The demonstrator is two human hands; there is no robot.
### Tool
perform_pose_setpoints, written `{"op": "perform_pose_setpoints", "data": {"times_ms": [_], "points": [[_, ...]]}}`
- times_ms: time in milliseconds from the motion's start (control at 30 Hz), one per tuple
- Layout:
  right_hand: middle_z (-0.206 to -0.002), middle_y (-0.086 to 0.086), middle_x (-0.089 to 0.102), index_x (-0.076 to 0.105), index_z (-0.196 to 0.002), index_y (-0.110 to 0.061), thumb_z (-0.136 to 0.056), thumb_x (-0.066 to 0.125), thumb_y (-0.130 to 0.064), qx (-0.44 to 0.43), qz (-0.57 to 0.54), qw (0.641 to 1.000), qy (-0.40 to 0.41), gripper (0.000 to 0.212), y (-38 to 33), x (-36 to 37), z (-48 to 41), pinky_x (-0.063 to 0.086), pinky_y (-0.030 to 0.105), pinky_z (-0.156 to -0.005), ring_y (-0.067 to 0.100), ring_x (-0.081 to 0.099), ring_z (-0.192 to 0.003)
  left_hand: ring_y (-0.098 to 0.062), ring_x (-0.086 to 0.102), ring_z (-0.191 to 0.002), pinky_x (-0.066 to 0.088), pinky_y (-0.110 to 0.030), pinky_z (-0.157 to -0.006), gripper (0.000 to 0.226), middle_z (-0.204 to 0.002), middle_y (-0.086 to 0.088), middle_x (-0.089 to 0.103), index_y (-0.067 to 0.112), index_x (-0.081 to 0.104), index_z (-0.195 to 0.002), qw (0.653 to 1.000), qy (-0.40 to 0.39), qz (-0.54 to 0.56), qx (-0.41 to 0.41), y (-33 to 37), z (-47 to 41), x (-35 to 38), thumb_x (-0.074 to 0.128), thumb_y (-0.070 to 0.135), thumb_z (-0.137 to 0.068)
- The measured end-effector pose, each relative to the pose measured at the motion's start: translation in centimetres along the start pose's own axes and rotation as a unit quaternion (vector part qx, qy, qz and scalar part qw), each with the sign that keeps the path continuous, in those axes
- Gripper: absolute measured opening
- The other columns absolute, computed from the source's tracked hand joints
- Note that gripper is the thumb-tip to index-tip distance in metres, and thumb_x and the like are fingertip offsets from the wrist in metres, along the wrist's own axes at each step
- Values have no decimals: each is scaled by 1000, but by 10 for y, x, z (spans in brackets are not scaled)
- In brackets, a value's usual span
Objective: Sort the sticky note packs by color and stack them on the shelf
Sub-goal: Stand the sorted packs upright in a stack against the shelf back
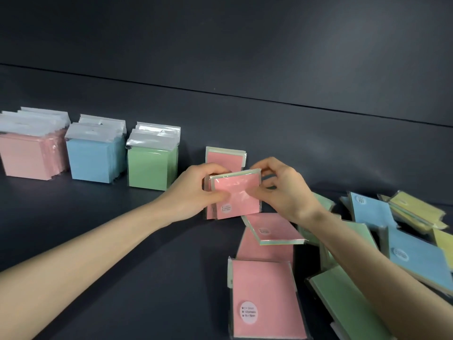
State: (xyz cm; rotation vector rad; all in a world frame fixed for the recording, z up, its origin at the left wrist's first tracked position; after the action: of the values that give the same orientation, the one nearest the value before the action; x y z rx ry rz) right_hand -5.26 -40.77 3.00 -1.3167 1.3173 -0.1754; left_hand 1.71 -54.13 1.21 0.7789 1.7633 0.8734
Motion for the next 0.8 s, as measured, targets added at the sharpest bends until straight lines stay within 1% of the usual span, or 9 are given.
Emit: {"op": "perform_pose_setpoints", "data": {"times_ms": [67, 133, 200, 267, 333, 433, 567, 700, 800], "points": [[-99, -6, 61, 55, -112, -20, -81, 68, -11, -9, 46, 999, -19, 35, -5, 8, -8, 53, 20, -69, 14, 66, -76, -16, 66, -93, 51, -39, -90, 35, -97, 6, 71, 21, 68, -103, 999, -22, -35, 10, 2, -9, -2, 72, 2, -73], [-104, -1, 61, 53, -120, -21, -80, 69, -13, -13, 86, 996, -36, 43, -8, 13, -17, 51, 21, -74, 15, 63, -80, -11, 65, -94, 51, -31, -89, 39, -98, 7, 70, 19, 67, -105, 996, -36, -74, 26, 4, -18, -6, 74, 1, -71], [-89, -3, 62, 58, -112, -21, -79, 71, -13, -20, 103, 994, -38, 37, -8, 16, -26, 46, 13, -66, 3, 57, -67, -4, 62, -92, 47, -17, -81, 42, -96, 12, 66, 23, 66, -107, 991, -35, -121, 38, 6, -28, -12, 75, 3, -71], [-79, -7, 59, 60, -101, -21, -78, 70, -11, -27, 109, 993, -30, 27, -7, 19, -34, 45, 11, -62, 1, 55, -64, -3, 59, -88, 41, -9, -71, 42, -95, 14, 65, 25, 64, -109, 983, -29, -175, 54, 9, -36, -16, 74, 6, -73], [-93, -2, 56, 58, -100, -22, -76, 70, -12, -40, 139, 989, -17, 28, -5, 23, -41, 49, 22, -75, 12, 58, -79, -7, 51, -85, 36, -14, -67, 42, -99, 10, 60, 24, 62, -114, 968, -27, -236, 76, 10, -42, -16, 71, 8, -76], [-105, 0, 47, 57, -104, -18, -77, 71, -13, -43, 165, 985, -1, 31, -3, 27, -51, 50, 35, -84, 21, 56, -88, -12, 43, -95, 35, -26, -79, 46, -108, 5, 48, 23, 56, -126, 949, -25, -299, 100, 6, -50, -13, 65, 9, -83], [-110, 0, 39, 52, -111, -16, -80, 66, -14, -38, 166, 985, 20, 34, 2, 28, -57, 50, 42, -85, 23, 58, -84, -19, 41, -110, 37, -37, -94, 48, -118, -1, 46, 17, 49, -134, 909, -1, -392, 140, 5, -54, -11, 61, 15, -88], [-117, -1, 35, 43, -119, -18, -81, 66, -20, -38, 207, 977, 19, 44, 6, 30, -57, 49, 43, -85, 21, 55, -93, -22, 34, -120, 35, -37, -96, 48, -135, -3, 37, 19, 49, -134, 877, 24, -448, 173, 9, -53, -13, 60, 21, -88], [-123, -2, 33, 39, -128, -24, -80, 67, -21, -25, 231, 973, 1, 56, 12, 28, -57, 49, 43, -88, 21, 52, -104, -19, 33, -123, 31, -35, -97, 53, -137, 0, 34, 19, 41, -138, 863, -11, -478, 164, 5, -58, -11, 58, 27, -89]]}}
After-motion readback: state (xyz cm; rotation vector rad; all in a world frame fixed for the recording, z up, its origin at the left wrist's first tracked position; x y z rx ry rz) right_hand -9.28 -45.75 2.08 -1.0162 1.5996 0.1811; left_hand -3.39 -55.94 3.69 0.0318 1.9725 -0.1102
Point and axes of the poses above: each hand's wrist, its own z-axis away from the middle knuckle, its own x-axis out of the palm, y = z × x, the point moved 10 cm from there along -z, towards the middle knuckle
